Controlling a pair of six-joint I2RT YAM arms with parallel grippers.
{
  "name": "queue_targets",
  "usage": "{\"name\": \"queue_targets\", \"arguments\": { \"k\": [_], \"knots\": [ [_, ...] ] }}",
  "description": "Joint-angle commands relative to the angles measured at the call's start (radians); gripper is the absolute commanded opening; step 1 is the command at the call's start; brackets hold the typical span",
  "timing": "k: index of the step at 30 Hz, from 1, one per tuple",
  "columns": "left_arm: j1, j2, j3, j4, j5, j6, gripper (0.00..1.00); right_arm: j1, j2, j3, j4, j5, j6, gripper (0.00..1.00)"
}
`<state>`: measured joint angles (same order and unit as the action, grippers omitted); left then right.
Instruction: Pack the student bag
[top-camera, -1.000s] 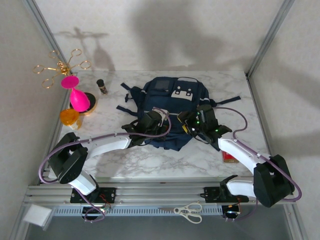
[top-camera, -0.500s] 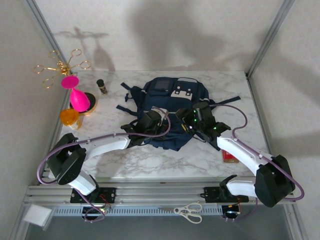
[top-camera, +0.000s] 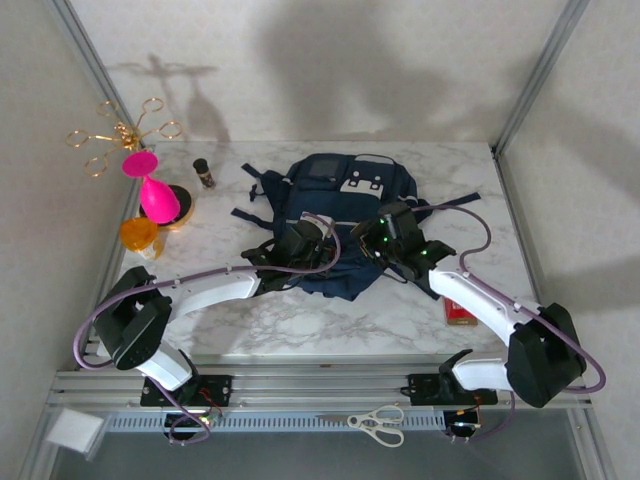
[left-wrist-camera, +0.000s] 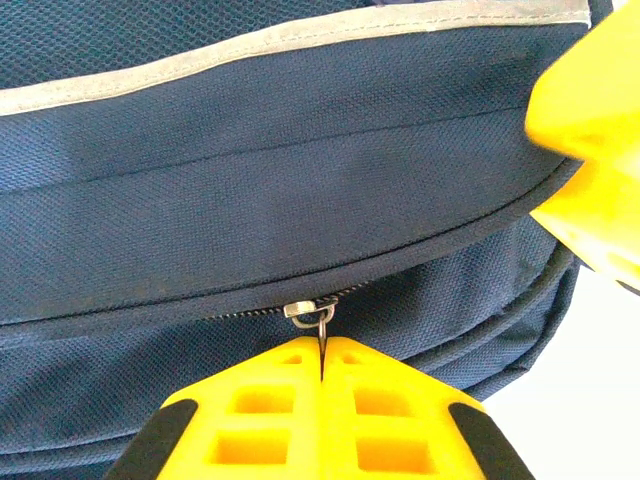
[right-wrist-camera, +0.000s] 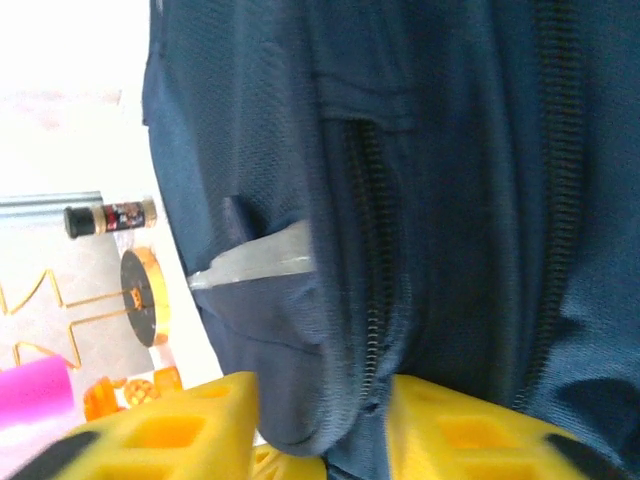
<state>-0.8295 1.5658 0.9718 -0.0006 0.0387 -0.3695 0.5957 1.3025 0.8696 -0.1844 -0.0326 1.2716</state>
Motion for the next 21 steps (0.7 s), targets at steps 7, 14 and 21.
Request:
{"name": "queue_targets", "arguments": {
  "k": [7, 14, 21],
  "knots": [
    [-0.007, -0.03, 0.003, -0.039, -0.044, 0.016, 0.0, -0.099, 0.036, 0.029, 0.084, 0.008, -0.122, 0.04],
    [0.012, -0.02, 0.022, -0.107, -0.066, 0.05, 0.0, -0.287, -0.004, 0.054, 0.071, -0.176, -0.35, 0.0],
    [0.036, 0.025, 0.044, -0.131, -0.018, 0.127, 0.0, -0.543, 0.137, 0.205, -0.007, -0.446, -0.532, 0.0]
  ]
}}
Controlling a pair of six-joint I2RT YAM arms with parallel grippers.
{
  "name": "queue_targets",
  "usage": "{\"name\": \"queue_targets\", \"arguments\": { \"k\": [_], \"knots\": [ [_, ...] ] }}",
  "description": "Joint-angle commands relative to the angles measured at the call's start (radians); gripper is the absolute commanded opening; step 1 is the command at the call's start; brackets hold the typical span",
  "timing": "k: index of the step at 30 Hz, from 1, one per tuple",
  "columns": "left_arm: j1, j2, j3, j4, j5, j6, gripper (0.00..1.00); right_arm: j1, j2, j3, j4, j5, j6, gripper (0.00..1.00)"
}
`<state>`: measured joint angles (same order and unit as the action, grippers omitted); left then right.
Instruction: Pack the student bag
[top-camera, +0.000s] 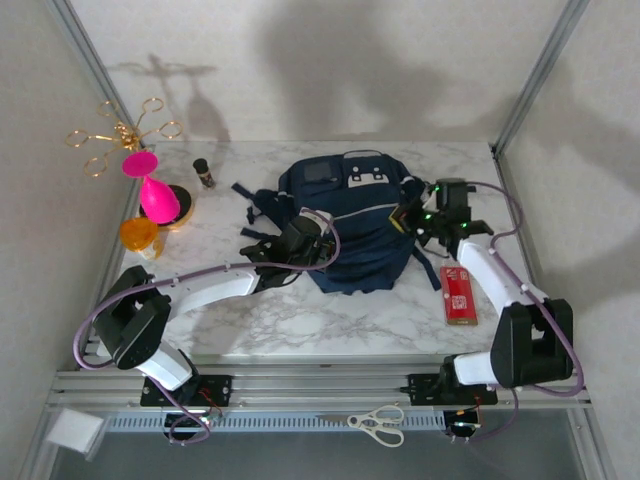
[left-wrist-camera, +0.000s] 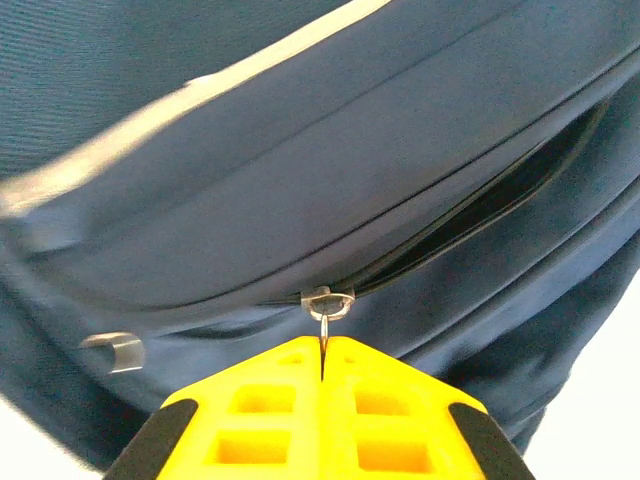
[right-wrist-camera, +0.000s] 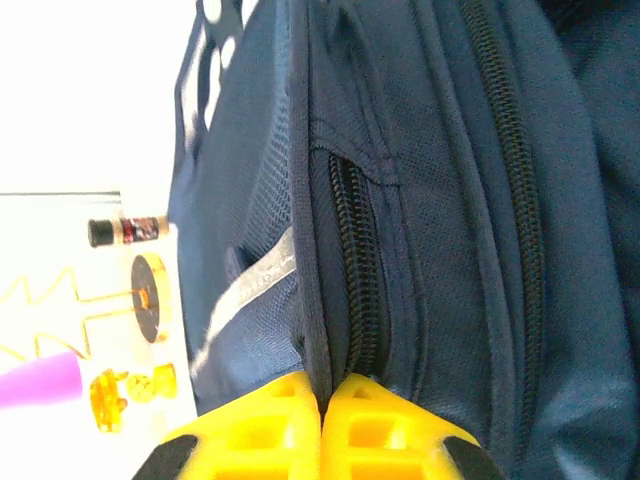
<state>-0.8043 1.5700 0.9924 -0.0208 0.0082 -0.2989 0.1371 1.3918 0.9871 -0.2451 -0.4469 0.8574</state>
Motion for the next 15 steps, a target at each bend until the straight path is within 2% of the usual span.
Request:
{"name": "queue_targets", "arguments": {
  "k": [1, 4, 7, 9, 11, 13, 15],
  "knots": [
    [0.011, 0.031, 0.03, -0.111, 0.015, 0.067, 0.0, -0.104, 0.075, 0.116, 0.045, -0.056, -0.13, 0.0],
    [0.016, 0.055, 0.047, -0.1, 0.03, 0.076, 0.0, -0.103, 0.113, 0.171, 0.028, -0.064, -0.133, 0.0],
    [0.016, 0.07, 0.052, -0.055, 0.065, 0.073, 0.0, -0.043, 0.096, 0.152, 0.037, -0.049, -0.097, 0.19],
    [0.016, 0.081, 0.056, -0.032, 0.077, 0.068, 0.0, -0.011, 0.06, 0.104, 0.066, -0.029, -0.047, 0.38],
    [0.016, 0.089, 0.063, -0.027, 0.076, 0.062, 0.0, 0.026, 0.021, 0.04, 0.104, -0.004, 0.004, 0.52],
    [0.016, 0.087, 0.059, -0.013, 0.081, 0.057, 0.0, 0.068, -0.014, -0.031, 0.163, 0.018, 0.069, 0.59],
    [0.016, 0.088, 0.054, -0.001, 0.085, 0.054, 0.0, 0.108, -0.028, -0.085, 0.228, 0.032, 0.139, 0.61]
  ]
}}
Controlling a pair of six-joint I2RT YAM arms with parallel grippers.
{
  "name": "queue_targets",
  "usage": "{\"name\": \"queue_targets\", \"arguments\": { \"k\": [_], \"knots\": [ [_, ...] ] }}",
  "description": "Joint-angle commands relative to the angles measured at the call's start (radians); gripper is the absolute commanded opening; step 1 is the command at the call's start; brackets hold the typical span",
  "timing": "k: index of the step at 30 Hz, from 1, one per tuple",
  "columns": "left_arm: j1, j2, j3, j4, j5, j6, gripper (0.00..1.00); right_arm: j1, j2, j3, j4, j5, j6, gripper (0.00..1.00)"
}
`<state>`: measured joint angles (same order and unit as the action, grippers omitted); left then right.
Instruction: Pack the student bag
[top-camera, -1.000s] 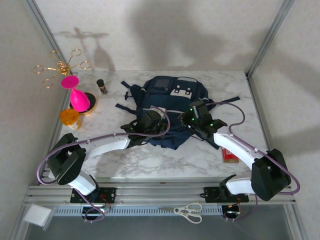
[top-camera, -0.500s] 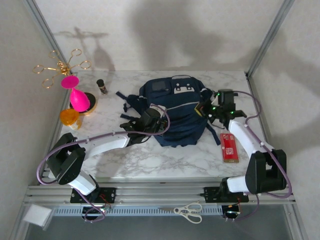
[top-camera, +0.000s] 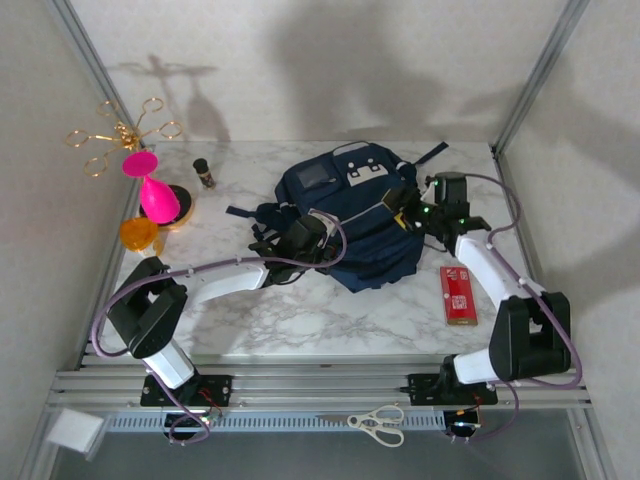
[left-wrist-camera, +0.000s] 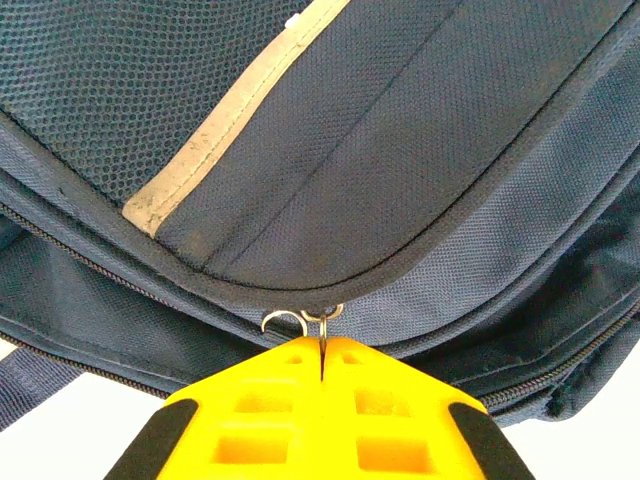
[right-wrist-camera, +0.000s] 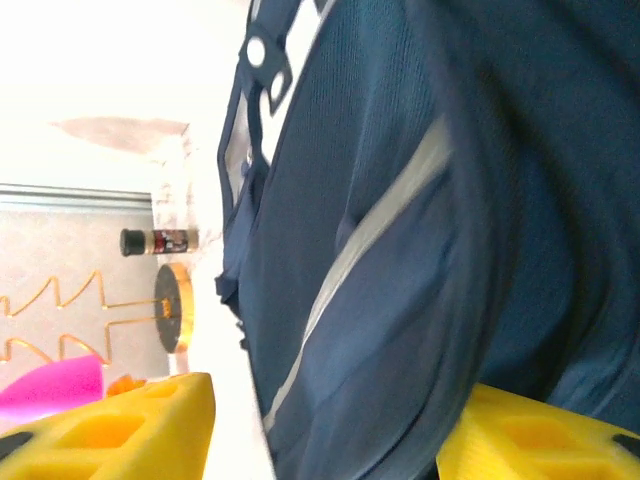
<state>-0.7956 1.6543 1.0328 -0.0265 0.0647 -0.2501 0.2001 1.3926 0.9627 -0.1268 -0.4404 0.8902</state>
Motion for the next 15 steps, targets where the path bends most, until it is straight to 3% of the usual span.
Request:
{"name": "queue_targets", "arguments": {
  "k": [1, 8, 15],
  "knots": [
    [0.007, 0.004, 0.01, 0.009, 0.025, 0.002, 0.0, 0.072, -0.026, -0.076, 0.131, 0.042, 0.134, 0.61],
    [0.007, -0.002, -0.003, 0.038, 0.015, -0.022, 0.0, 0.267, 0.037, -0.086, 0.238, 0.239, 0.266, 0.54],
    [0.027, -0.03, -0.015, 0.003, -0.07, -0.033, 0.0, 0.289, 0.127, -0.001, 0.23, 0.239, 0.234, 0.13]
  ]
}}
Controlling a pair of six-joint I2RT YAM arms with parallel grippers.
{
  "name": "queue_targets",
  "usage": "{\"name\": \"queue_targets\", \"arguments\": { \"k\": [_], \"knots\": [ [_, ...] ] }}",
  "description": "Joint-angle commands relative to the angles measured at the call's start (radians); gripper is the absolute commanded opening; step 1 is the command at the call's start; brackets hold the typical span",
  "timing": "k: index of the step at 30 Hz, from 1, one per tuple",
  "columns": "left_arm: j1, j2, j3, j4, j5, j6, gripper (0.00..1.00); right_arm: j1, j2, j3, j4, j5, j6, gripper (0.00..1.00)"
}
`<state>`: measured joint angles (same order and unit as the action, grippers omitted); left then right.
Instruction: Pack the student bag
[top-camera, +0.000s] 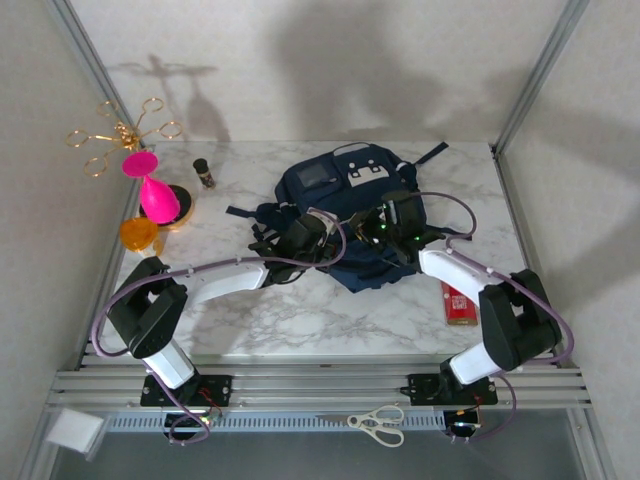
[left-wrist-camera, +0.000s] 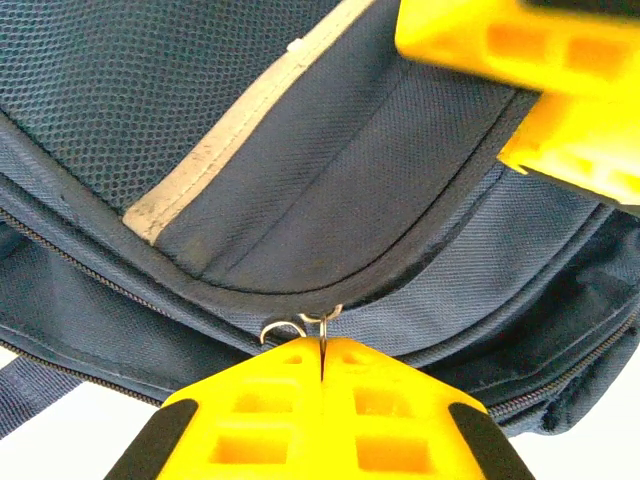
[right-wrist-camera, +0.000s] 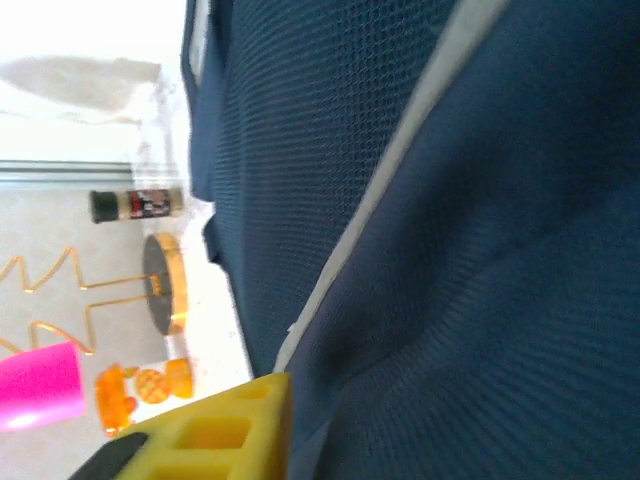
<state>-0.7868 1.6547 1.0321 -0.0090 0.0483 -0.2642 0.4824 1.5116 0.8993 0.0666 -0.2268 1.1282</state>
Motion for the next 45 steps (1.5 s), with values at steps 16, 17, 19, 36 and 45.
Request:
{"name": "queue_targets", "arguments": {
  "k": [16, 17, 19, 36, 45],
  "knots": [
    [0.241, -0.178, -0.167, -0.058, -0.125, -0.06, 0.0, -0.006, 0.015, 0.221, -0.155, -0.342, -0.251, 0.0],
    [0.252, -0.172, -0.174, -0.045, -0.121, -0.058, 0.0, -0.017, 0.015, 0.217, -0.157, -0.349, -0.254, 0.0],
    [0.277, -0.158, -0.176, -0.028, -0.122, -0.063, 0.0, -0.037, 0.011, 0.197, -0.145, -0.352, -0.251, 0.0],
    [0.299, -0.164, -0.148, -0.083, 0.013, -0.126, 0.24, -0.062, -0.032, 0.183, -0.265, -0.247, -0.379, 0.49],
    [0.163, -0.418, -0.292, -0.041, 0.033, -0.378, 0.48, -0.295, -0.326, 0.035, -0.57, 0.056, -0.447, 0.87]
  ]
}}
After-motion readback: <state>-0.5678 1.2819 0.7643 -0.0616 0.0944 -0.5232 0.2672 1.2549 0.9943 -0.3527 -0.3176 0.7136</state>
